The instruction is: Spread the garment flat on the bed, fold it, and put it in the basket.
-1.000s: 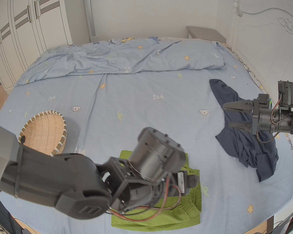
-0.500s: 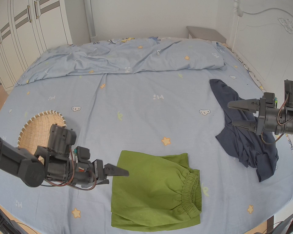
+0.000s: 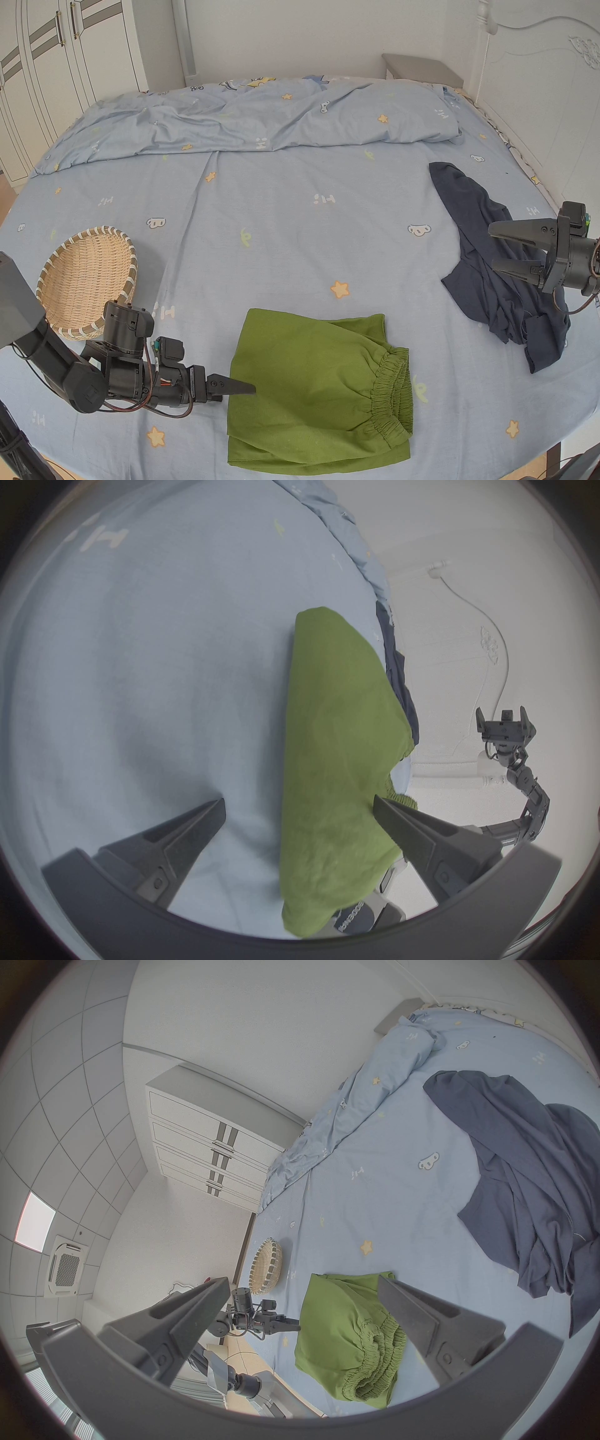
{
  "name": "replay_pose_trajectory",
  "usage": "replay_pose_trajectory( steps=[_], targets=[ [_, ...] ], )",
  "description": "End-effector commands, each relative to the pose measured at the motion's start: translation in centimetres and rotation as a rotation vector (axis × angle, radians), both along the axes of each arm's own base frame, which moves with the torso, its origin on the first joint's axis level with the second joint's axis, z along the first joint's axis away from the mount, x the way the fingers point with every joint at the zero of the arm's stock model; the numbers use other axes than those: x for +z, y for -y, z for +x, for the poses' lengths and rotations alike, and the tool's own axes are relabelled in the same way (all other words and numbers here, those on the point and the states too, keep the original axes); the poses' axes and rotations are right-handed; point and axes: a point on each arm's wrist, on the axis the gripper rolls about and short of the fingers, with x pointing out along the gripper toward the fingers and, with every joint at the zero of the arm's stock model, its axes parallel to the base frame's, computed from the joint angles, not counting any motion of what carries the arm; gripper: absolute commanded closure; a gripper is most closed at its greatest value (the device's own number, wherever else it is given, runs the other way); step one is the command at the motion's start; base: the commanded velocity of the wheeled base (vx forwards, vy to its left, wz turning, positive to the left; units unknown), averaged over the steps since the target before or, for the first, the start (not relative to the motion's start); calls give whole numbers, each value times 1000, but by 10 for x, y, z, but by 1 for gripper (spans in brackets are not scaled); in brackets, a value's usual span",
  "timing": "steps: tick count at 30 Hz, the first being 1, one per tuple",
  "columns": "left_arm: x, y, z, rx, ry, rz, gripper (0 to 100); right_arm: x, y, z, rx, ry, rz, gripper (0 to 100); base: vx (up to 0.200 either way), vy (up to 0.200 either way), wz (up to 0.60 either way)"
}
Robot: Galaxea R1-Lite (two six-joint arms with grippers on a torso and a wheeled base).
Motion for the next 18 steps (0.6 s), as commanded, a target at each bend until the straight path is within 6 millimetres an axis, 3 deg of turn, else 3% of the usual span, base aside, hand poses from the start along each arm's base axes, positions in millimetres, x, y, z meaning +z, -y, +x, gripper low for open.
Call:
replay_pose_trajectory(
  steps=[1, 7, 18],
  targets=[
    [-21, 13, 10, 4, -37, -24, 0, 1, 1, -4, -2, 7, 1, 0, 0, 0, 0],
    [-12, 28, 14, 41, -4, -153, 0, -1, -1, -4, 6, 1, -1, 0, 0, 0, 0],
    [-23, 41, 8, 0, -36, -146, 0, -1, 0, -4, 3, 0, 0, 0, 0, 0, 0]
  ],
)
